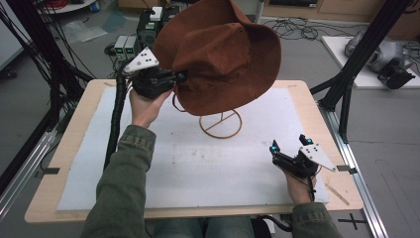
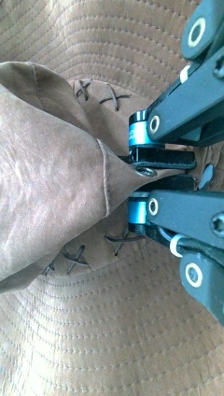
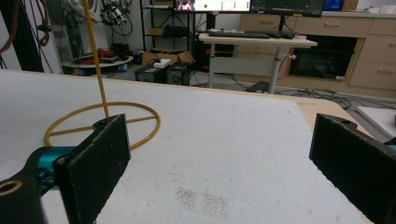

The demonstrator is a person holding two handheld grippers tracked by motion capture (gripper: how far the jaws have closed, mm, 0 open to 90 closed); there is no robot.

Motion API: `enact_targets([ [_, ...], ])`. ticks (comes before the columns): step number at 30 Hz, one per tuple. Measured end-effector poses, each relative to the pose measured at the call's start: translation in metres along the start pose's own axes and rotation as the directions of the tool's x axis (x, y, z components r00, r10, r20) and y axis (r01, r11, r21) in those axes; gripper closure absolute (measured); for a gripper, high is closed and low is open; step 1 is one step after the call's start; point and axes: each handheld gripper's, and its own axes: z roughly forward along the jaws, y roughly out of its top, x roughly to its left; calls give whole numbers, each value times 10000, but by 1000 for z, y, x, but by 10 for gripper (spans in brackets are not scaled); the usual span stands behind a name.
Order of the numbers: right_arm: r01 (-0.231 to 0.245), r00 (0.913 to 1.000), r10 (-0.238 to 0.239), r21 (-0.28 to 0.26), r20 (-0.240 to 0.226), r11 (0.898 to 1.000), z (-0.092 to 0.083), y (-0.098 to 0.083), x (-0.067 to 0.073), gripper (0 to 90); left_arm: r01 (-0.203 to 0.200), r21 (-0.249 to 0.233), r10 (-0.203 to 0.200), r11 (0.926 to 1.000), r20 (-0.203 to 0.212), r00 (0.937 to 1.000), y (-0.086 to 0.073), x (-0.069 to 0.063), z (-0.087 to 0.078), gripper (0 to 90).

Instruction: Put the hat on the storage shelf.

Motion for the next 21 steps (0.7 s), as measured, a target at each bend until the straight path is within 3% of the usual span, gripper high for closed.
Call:
enact_targets([
  [10,-165,9998,167,-232,78,9996,-1,1,-2,47,233,19,-233,9997,211,9995,3,-2,30,881],
  [17,-144,9999,145,-193,52,9997,-1,1,-2,48,185,428,-194,9989,202,9996,7,-4,44,881],
  [21,-129,9999,130,-174,54,9998,-1,1,-2,48,354,810,-376,9961,270,9989,8,-3,49,881],
])
